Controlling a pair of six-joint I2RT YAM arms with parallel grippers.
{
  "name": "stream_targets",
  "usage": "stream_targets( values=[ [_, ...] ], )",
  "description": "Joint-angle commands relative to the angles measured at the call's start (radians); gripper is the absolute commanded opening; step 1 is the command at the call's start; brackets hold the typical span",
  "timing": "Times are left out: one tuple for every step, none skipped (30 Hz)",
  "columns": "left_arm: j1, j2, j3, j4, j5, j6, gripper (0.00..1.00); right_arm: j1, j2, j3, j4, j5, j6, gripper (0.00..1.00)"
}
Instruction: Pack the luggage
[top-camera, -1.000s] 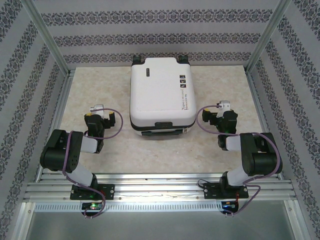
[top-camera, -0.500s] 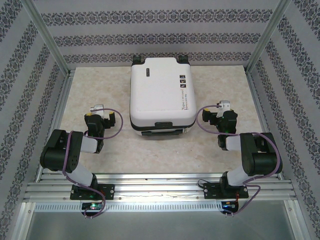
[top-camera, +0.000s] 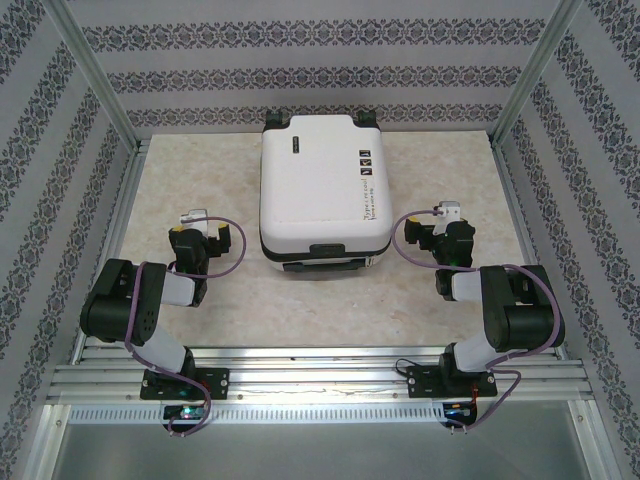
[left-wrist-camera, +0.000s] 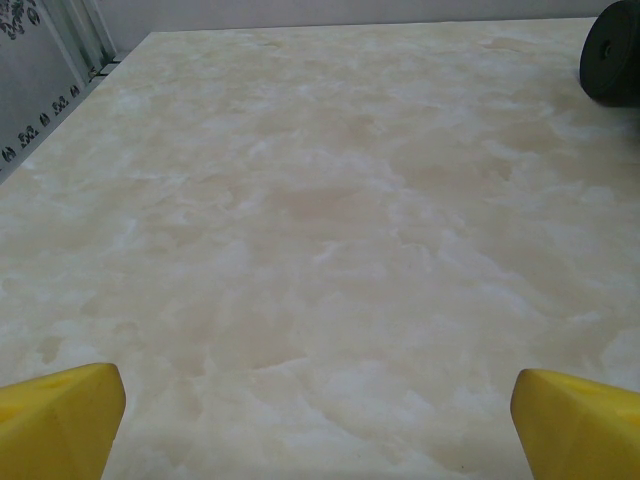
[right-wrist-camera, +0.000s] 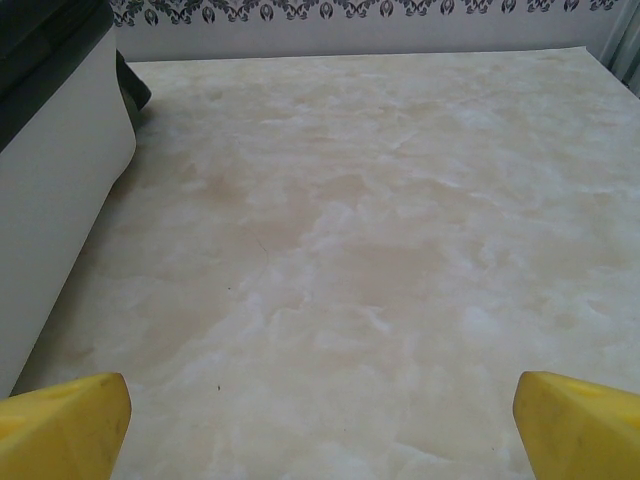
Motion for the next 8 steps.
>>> stream_targets(
  values=[
    [0.011, 0.003, 0.015, 0.042, 0.005, 0.013, 0.99, 0.009, -0.008, 0.018, 0.015, 0.008, -0.012, 0.98],
    [0.011, 0.001, 0.015, 0.042, 0.005, 0.013, 0.99, 0.009, -0.009, 0.017, 0.015, 0.009, -0.014, 0.98],
    [0.011, 0.002, 0.015, 0.042, 0.005, 0.013, 0.99, 0.009, -0.008, 0.018, 0.015, 0.009, -0.012, 0.98],
    [0.011, 0.002, 0.015, 0.042, 0.005, 0.013, 0.99, 0.009, -0.008, 0.018, 0.014, 0.008, -0.012, 0.98],
    [0.011, 0.002, 0.015, 0.042, 0.005, 0.013, 0.99, 0.009, -0.008, 0.018, 0.014, 0.008, -0.011, 0.98],
    [0.011, 0.002, 0.015, 0.042, 0.006, 0.013, 0.99, 0.007, -0.008, 0.018, 0.015, 0.008, -0.011, 0.98],
    [0.011, 0.002, 0.015, 0.042, 0.005, 0.013, 0.99, 0.008, -0.01, 0.018, 0.014, 0.009, -0.012, 0.98],
    [0.011, 0.002, 0.015, 0.042, 0.005, 0.013, 0.99, 0.009, -0.009, 0.018, 0.014, 0.008, -0.012, 0.98]
  ],
)
